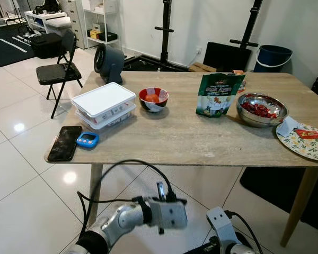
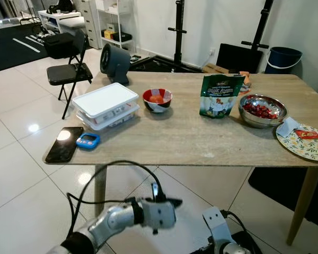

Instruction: Restocking fridge

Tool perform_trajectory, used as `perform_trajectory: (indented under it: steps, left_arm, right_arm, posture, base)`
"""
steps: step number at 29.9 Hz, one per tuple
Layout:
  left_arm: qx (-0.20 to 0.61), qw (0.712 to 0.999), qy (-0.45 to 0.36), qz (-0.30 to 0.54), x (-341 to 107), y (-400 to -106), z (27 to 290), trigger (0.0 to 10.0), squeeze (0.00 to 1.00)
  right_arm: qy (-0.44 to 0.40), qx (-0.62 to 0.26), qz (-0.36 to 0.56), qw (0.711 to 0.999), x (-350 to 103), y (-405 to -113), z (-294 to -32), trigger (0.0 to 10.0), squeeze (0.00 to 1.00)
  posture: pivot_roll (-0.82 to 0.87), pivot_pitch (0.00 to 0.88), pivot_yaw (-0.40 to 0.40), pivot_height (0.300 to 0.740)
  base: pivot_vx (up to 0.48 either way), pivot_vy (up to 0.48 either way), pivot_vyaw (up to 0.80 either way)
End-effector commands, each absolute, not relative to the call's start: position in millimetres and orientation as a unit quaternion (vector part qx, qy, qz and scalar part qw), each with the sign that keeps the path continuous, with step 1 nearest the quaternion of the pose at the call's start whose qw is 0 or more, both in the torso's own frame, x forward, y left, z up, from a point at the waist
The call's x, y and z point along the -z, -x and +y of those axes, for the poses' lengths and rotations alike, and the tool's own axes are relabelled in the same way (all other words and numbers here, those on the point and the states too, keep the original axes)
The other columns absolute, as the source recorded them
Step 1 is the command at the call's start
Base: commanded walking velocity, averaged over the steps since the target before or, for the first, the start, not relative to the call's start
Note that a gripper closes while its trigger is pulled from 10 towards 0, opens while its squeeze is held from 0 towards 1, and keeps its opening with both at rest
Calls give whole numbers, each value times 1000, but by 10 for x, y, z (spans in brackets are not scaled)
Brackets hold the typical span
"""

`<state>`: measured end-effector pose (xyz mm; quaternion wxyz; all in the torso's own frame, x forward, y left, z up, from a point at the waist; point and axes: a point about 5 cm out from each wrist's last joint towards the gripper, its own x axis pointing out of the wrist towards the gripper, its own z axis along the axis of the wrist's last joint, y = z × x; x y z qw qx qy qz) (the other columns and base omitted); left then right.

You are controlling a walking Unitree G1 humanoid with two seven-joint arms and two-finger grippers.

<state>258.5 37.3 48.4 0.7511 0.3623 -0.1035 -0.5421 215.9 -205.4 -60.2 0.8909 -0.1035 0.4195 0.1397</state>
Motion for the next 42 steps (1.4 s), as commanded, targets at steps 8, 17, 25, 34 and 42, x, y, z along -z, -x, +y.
perform_trajectory:
  steps: [8, 17, 25, 34, 42]
  left_arm:
    - [453, 779, -415, -128, -477, -2720, 419, 10000, 0]
    - [430, 782, -436, -120, -469, -2796, 374, 10000, 0]
    - [429, 763, -474, -95, -368, -2823, 388, 10000, 0]
    - [449, 771, -451, -31, -286, -2835, 398, 10000, 0]
    - [452, 774, -441, -44, -315, -2835, 393, 10000, 0]
  right_arm:
    - [109, -140, 423, 889, 603, -2137, -2107, 10000, 0]
    - [105, -139, 424, 889, 611, -2118, -2114, 10000, 0]
    - [100, -139, 420, 891, 606, -2135, -2088, 10000, 0]
    - [104, -138, 417, 892, 588, -2152, -2120, 10000, 0]
    - [105, -136, 418, 892, 588, -2146, -2139, 10000, 0]
  posture:
    - [-6, 22, -45, 740]
    - [-9, 26, -51, 740]
    - [-1, 20, -45, 740]
    - [-5, 24, -52, 740]
    - [-9, 27, -51, 740]
  base:
    - [0, 0, 0]
    - [0, 0, 0]
    - [0, 0, 0]
    - [0, 0, 0]
    - [0, 0, 0]
